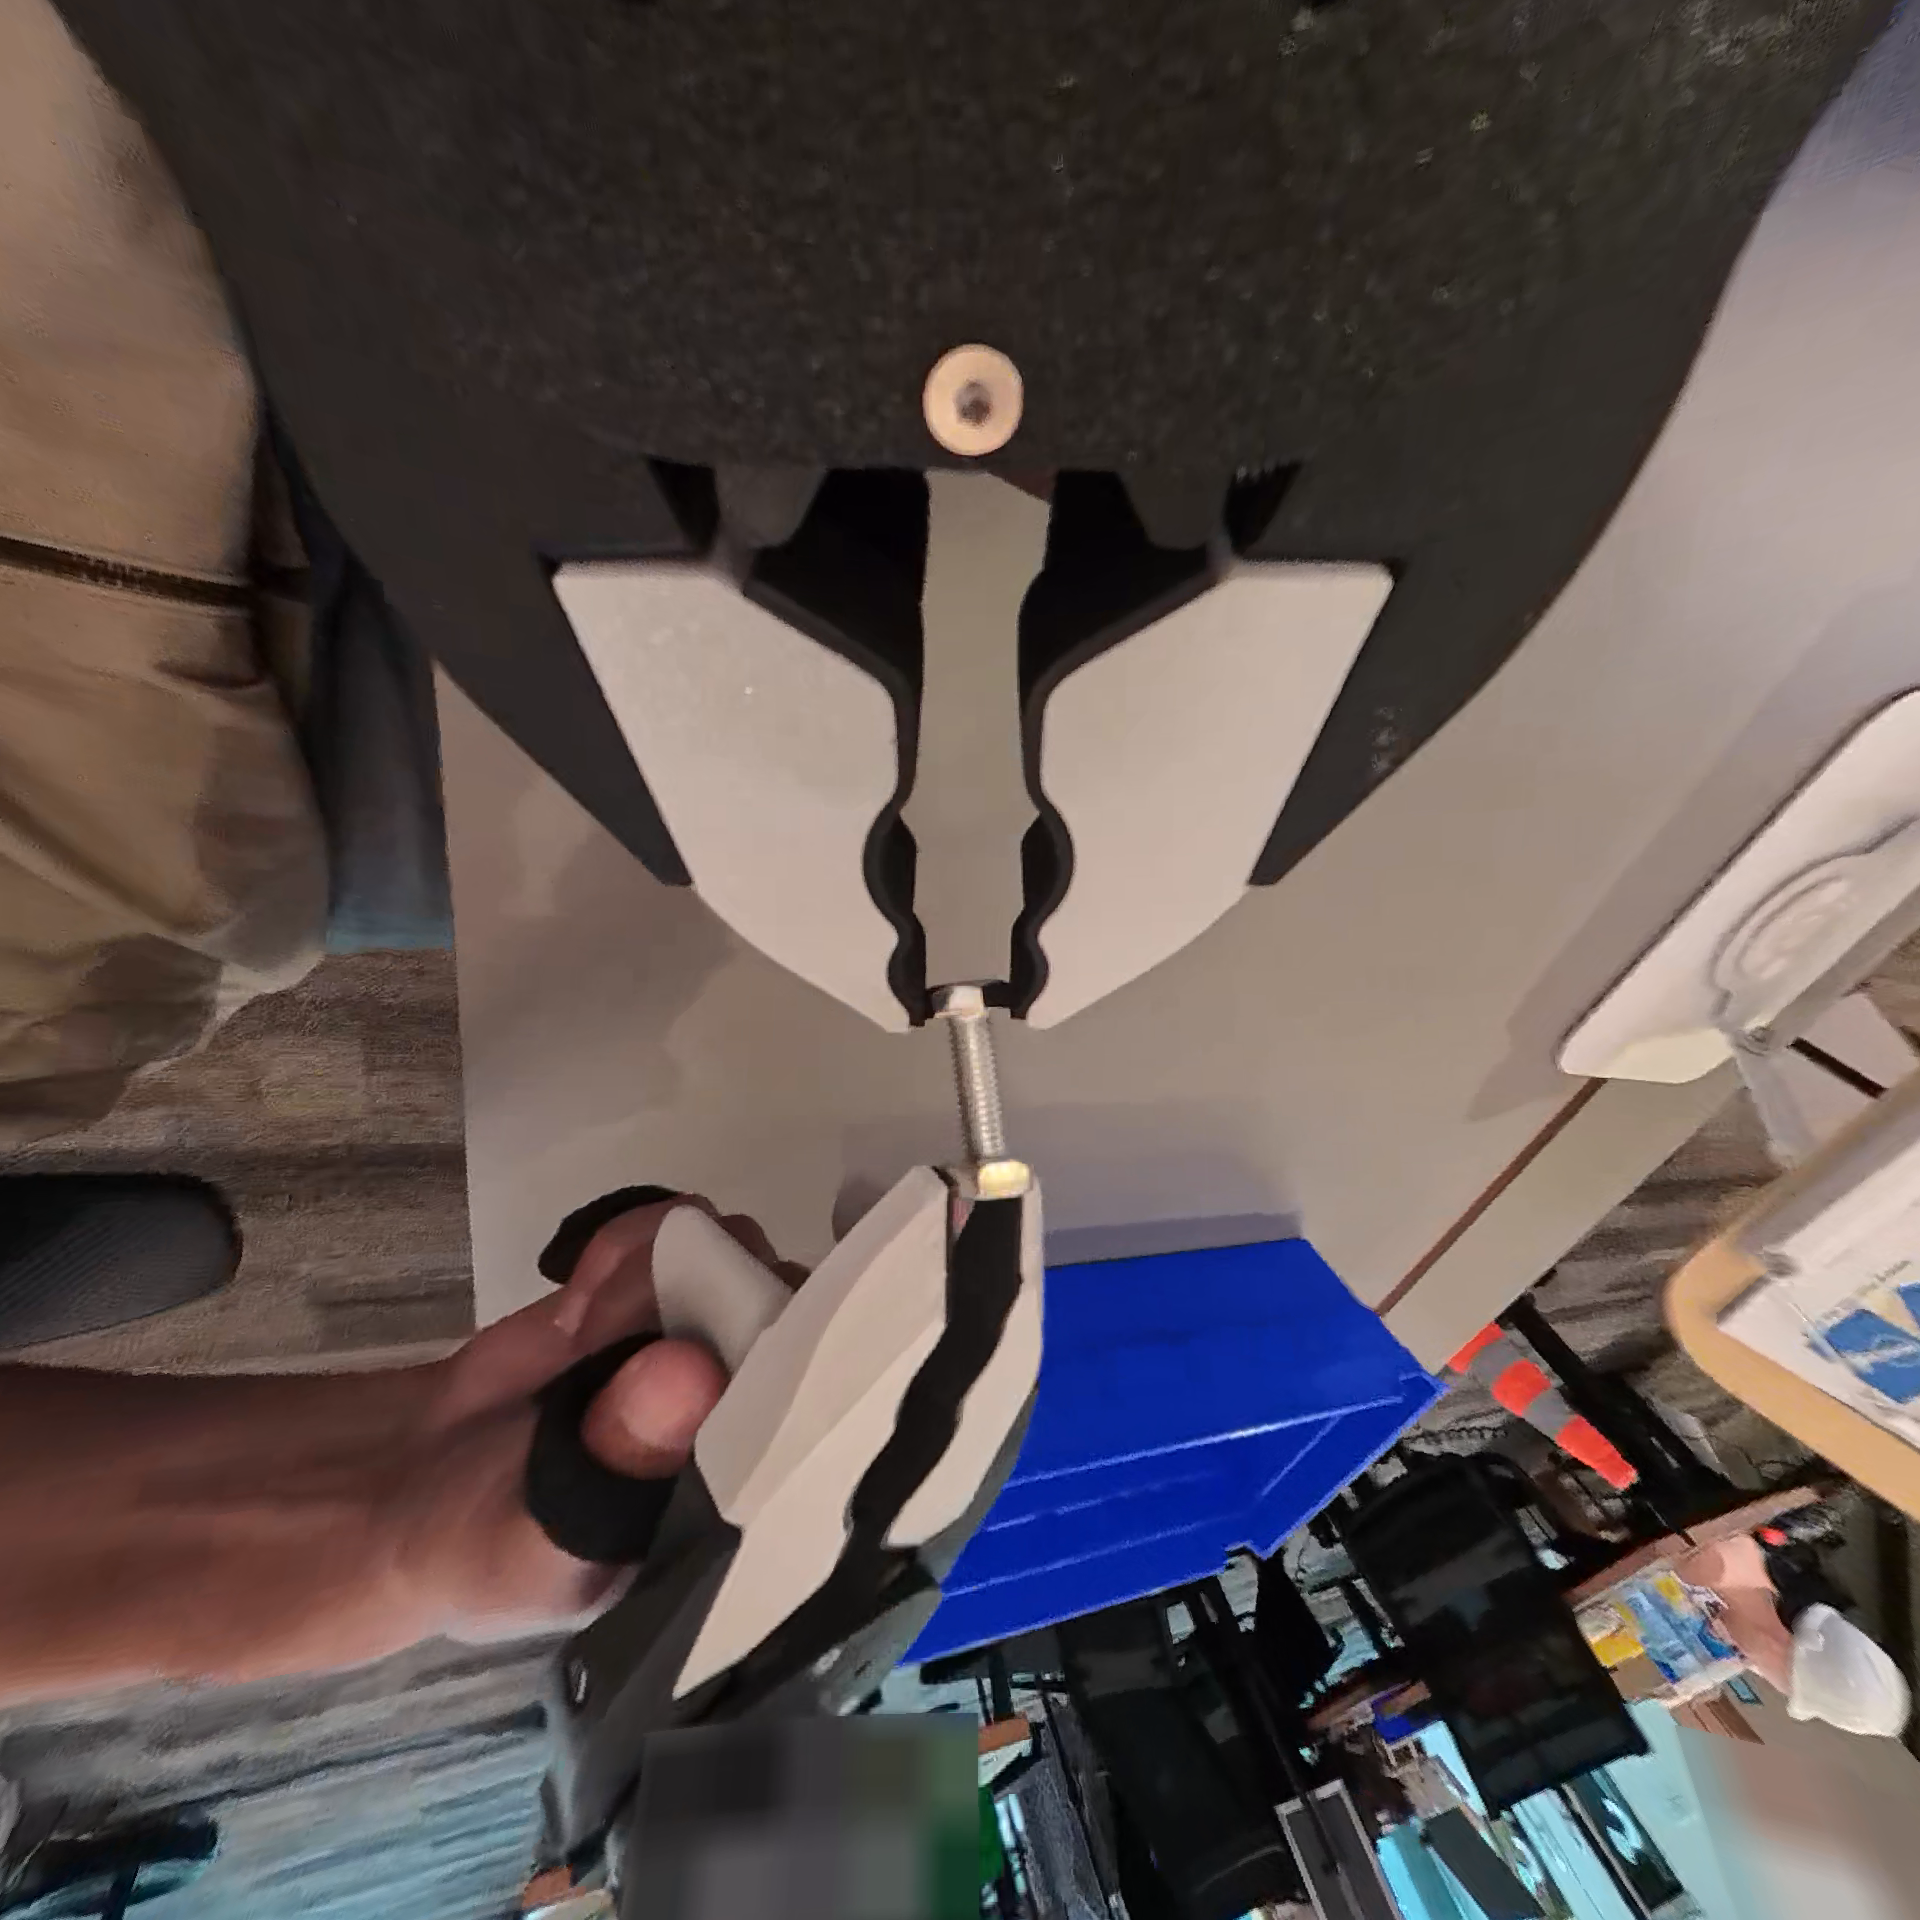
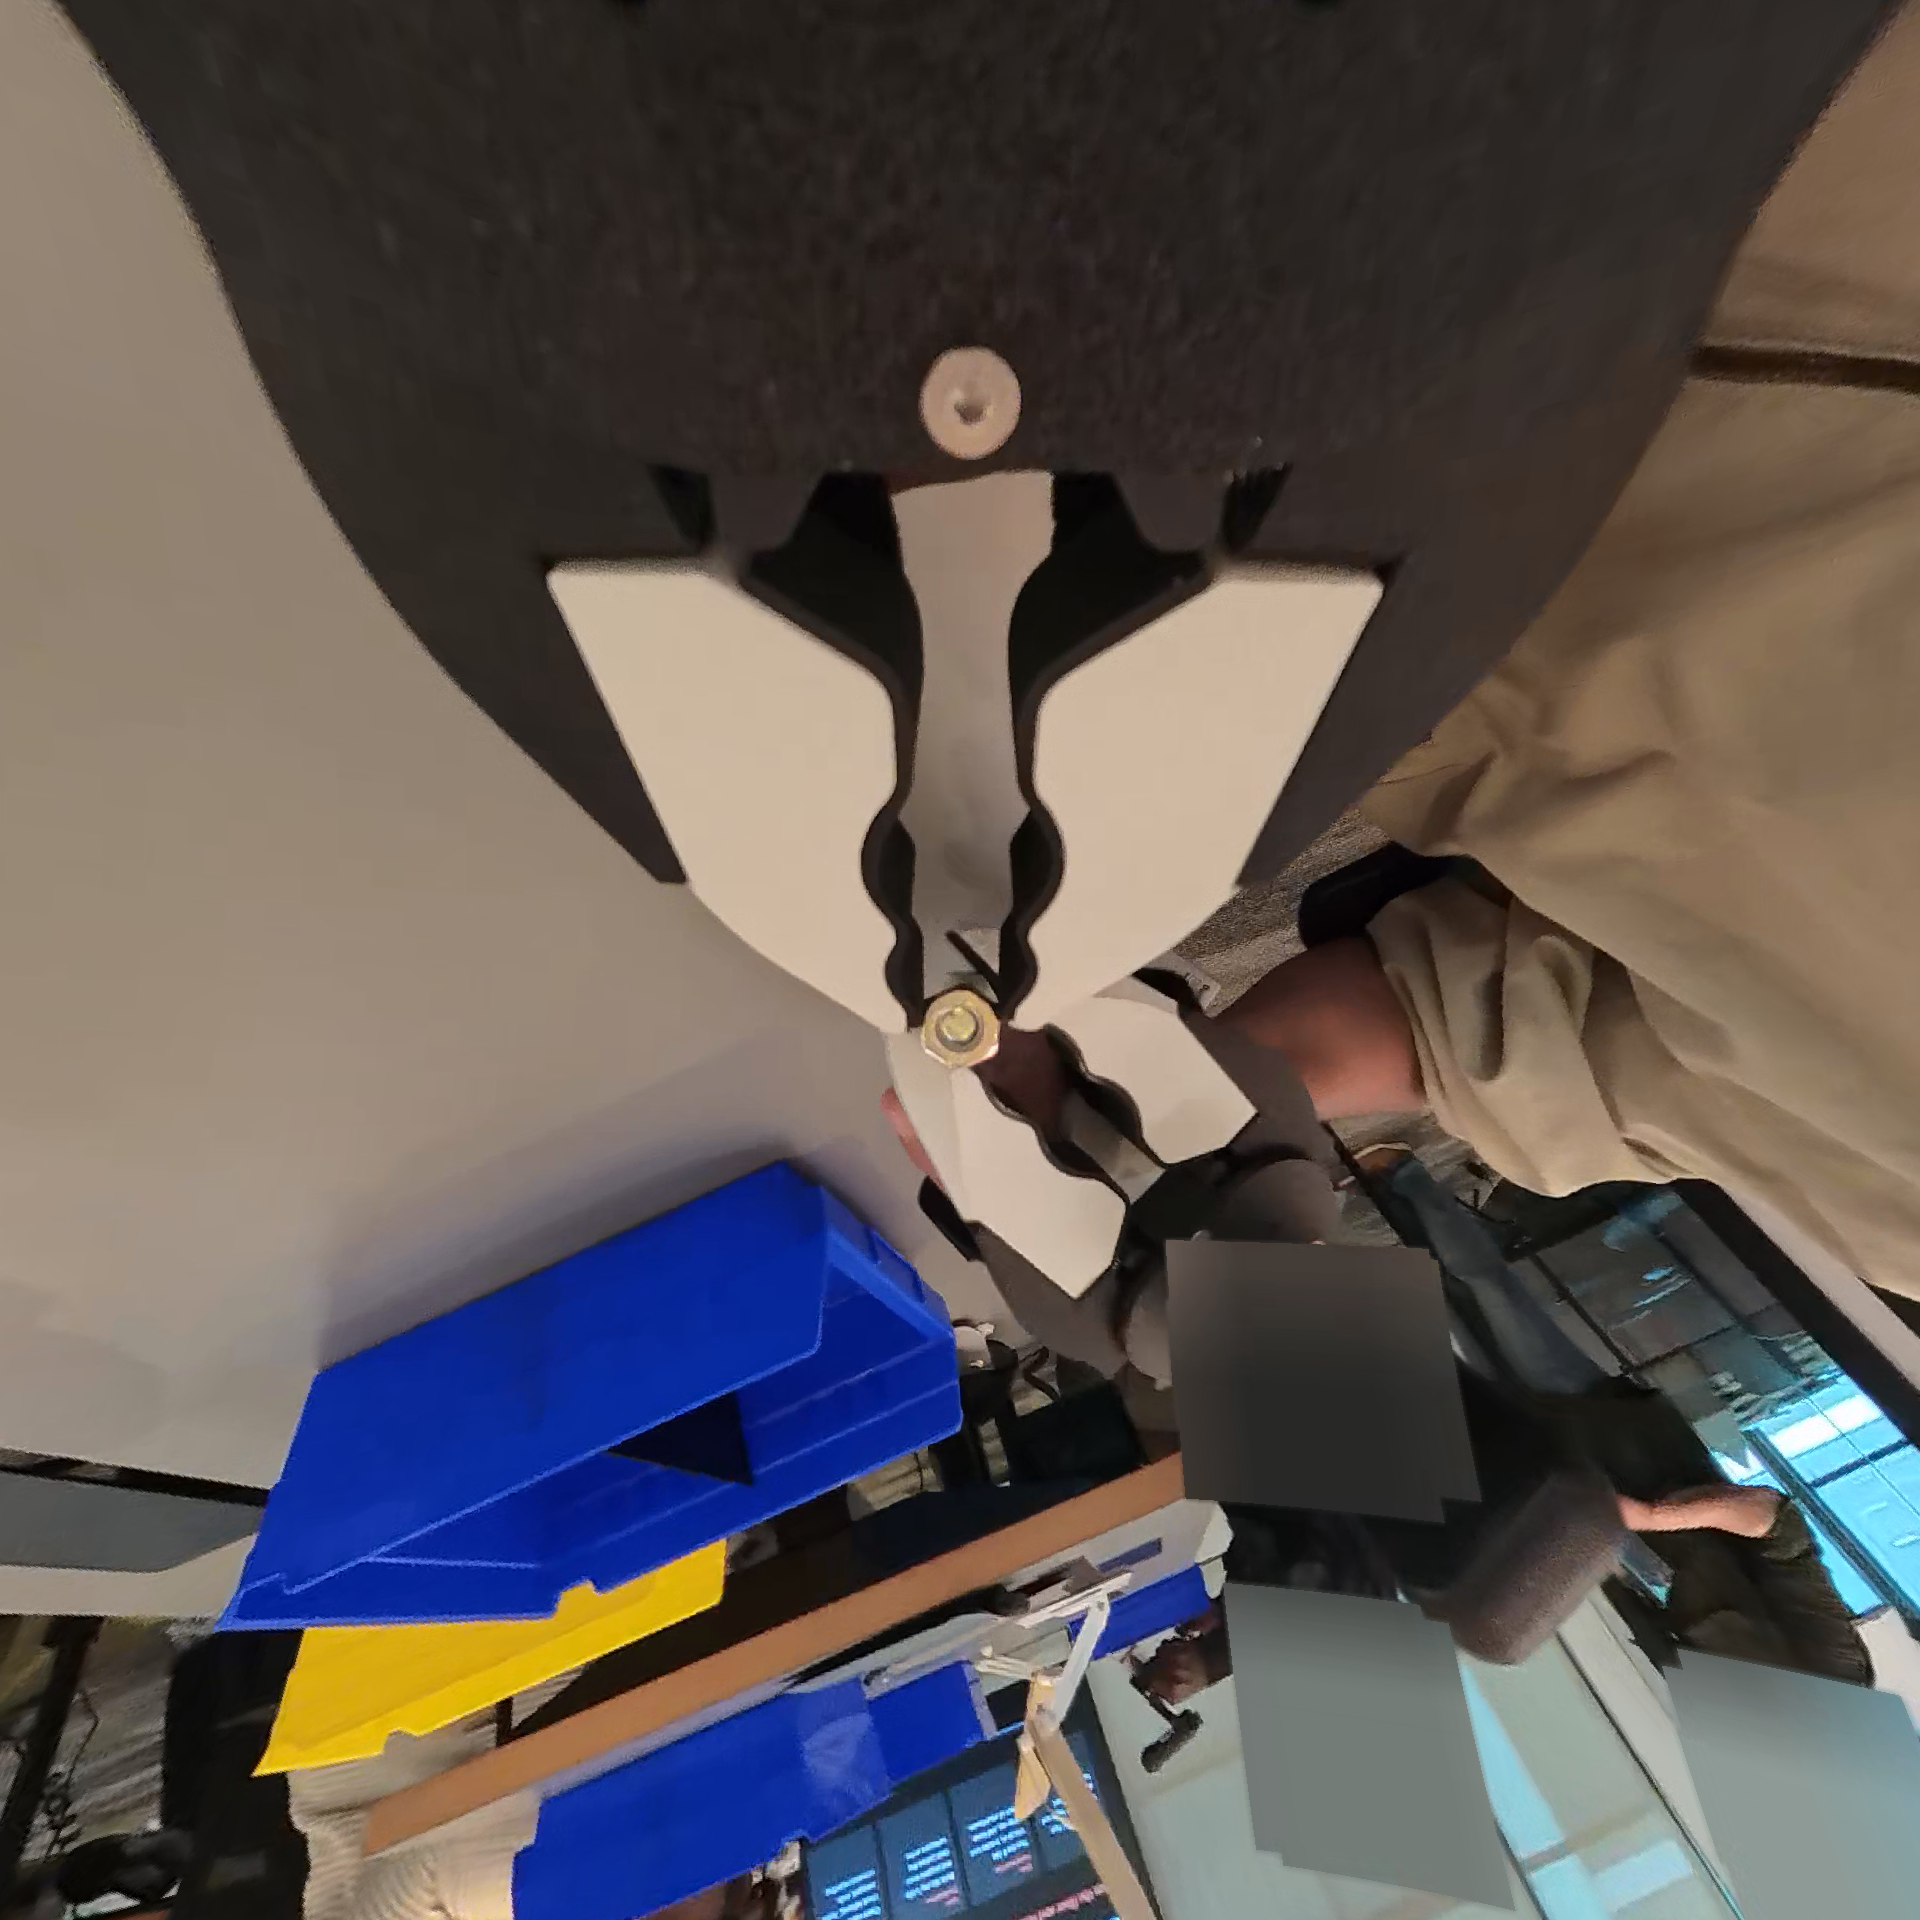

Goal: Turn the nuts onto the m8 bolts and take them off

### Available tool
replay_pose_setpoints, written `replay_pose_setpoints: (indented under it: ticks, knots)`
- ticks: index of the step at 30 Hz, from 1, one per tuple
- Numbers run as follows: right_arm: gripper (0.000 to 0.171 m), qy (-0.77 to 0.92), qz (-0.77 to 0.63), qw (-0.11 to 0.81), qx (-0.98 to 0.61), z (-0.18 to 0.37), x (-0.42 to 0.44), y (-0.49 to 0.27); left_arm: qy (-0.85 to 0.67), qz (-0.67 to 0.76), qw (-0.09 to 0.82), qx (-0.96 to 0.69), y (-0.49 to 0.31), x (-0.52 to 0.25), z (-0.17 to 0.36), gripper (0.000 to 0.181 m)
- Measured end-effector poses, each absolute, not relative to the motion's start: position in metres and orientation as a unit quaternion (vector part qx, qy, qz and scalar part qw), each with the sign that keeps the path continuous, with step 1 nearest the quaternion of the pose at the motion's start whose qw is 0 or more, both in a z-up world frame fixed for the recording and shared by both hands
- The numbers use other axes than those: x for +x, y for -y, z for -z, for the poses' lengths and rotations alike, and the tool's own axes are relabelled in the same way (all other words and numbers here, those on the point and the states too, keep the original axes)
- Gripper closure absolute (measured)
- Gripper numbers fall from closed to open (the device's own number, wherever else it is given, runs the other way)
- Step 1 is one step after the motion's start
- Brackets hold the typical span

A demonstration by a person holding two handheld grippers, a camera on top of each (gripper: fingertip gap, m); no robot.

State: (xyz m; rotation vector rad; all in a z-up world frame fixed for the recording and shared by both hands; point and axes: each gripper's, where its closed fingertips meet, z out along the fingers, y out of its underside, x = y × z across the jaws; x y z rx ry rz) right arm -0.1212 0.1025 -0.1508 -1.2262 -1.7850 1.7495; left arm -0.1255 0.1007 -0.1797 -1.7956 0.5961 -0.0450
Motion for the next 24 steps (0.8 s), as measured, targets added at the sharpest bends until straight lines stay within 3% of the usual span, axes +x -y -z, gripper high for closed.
replay_pose_setpoints:
  ticks: [12, 24]
  knots:
    - [0.157, 0.648, -0.576, 0.171, -0.468, 0.148, -0.128, -0.106, -0.203, 0.126, 0.621, -0.746, -0.104, -0.124, 0.176, 0.166]
    - [0.157, 0.644, -0.580, 0.154, -0.475, 0.152, -0.136, -0.106, -0.187, 0.145, 0.625, -0.744, -0.105, -0.130, 0.179, 0.166]
